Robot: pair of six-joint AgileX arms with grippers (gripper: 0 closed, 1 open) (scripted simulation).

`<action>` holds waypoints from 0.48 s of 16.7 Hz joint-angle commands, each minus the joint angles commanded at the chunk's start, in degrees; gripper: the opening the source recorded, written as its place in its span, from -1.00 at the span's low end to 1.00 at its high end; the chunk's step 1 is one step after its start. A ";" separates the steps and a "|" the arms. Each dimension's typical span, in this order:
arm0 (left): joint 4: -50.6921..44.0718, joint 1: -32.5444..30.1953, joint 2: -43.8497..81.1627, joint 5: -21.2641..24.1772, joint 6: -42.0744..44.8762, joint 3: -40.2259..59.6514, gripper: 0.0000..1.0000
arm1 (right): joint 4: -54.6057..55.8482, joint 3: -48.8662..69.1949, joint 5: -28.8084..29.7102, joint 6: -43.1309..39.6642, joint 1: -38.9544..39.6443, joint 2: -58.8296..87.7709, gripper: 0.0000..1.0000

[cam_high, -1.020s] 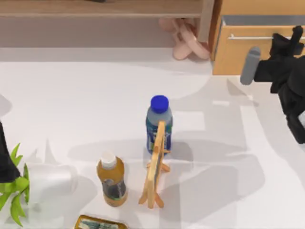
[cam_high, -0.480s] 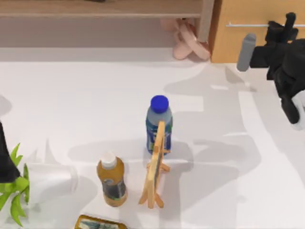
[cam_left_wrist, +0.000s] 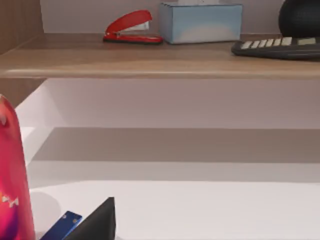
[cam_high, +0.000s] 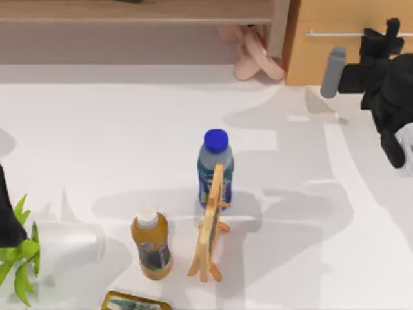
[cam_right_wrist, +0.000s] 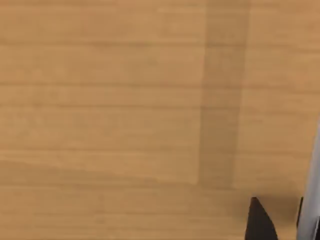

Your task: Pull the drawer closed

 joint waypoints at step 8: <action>0.00 0.00 0.00 0.00 0.00 0.00 1.00 | 0.00 0.00 0.00 0.00 0.00 0.00 1.00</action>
